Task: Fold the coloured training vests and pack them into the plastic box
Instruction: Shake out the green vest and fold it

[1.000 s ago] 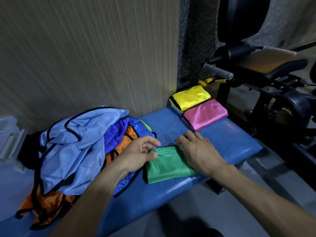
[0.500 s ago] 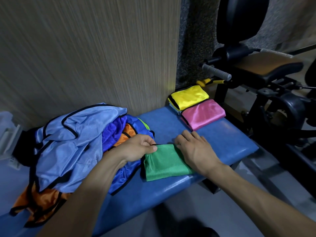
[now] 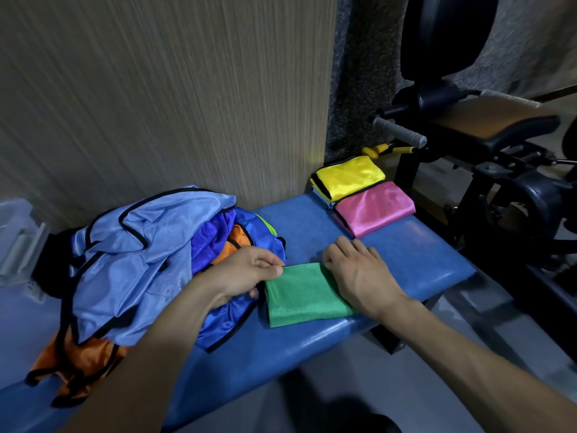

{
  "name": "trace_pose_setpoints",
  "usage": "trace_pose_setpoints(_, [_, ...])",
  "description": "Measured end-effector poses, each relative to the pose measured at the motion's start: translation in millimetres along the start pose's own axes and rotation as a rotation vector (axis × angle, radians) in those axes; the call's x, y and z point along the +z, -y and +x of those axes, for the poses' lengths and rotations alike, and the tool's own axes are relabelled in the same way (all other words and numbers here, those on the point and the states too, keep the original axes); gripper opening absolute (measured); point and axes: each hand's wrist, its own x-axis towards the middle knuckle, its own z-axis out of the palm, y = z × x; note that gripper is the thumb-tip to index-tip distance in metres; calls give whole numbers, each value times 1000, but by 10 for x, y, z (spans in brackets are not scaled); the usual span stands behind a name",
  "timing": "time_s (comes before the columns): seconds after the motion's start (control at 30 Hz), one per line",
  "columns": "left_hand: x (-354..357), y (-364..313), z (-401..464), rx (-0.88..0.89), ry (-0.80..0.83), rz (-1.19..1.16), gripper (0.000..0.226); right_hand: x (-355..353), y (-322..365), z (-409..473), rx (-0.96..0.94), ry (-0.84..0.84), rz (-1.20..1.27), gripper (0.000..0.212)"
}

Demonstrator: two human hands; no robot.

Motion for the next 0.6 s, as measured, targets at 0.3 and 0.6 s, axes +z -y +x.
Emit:
trace_pose_setpoints(0.3, [16, 104, 37, 71, -165, 244, 12, -41, -20, -62, 125, 125, 33, 48])
trace_pose_setpoints(0.6, [276, -3, -156, 317, -455, 981, 19, -130, 68, 10, 314, 124, 258, 37])
